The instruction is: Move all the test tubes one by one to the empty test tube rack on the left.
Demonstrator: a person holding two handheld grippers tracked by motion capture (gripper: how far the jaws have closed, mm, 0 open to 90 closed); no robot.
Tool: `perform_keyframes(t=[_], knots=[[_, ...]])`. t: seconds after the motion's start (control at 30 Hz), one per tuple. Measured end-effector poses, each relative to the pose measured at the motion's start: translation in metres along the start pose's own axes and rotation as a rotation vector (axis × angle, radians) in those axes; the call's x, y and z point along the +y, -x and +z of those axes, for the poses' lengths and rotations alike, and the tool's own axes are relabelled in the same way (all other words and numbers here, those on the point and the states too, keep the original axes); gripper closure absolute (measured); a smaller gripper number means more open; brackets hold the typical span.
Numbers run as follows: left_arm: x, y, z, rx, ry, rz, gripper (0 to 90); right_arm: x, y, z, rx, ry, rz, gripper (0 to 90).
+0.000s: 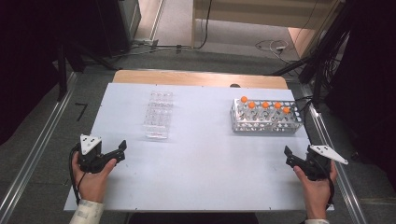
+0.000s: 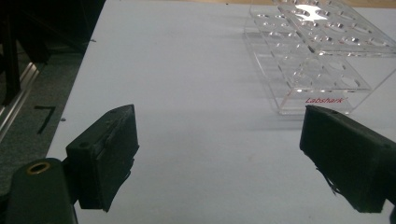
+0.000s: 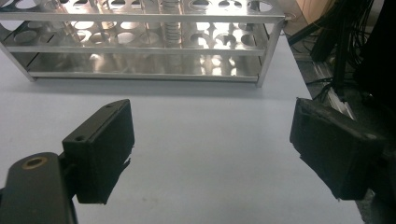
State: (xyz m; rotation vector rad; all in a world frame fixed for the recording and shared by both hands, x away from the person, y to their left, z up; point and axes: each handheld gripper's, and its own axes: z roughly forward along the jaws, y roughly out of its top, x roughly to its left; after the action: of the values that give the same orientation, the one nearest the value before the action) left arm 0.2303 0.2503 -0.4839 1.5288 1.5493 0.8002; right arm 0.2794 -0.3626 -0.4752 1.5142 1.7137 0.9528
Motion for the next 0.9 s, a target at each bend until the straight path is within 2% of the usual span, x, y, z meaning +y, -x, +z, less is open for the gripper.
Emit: perform_keyframes(t=[0.13,0.5,0.73,0.9], knots=[[-0.001,0.000,0.002,-0.029,-0.006,-0.016,11.5,0.005,-0.003,0.007,0.005,-0.004,-0.018,12.8],[-0.001,-0.001,0.001,-0.019,0.006,-0.015,11.6,0.027,-0.007,0.026,0.015,0.018,-0.041,15.5],[-0.001,-0.001,0.000,-0.016,0.012,-0.015,11.6,0.038,-0.006,0.035,0.005,0.032,-0.040,18.0],[-0.001,-0.002,0.000,-0.011,0.012,-0.017,11.8,0.046,-0.007,0.040,0.018,0.043,-0.042,20.6]])
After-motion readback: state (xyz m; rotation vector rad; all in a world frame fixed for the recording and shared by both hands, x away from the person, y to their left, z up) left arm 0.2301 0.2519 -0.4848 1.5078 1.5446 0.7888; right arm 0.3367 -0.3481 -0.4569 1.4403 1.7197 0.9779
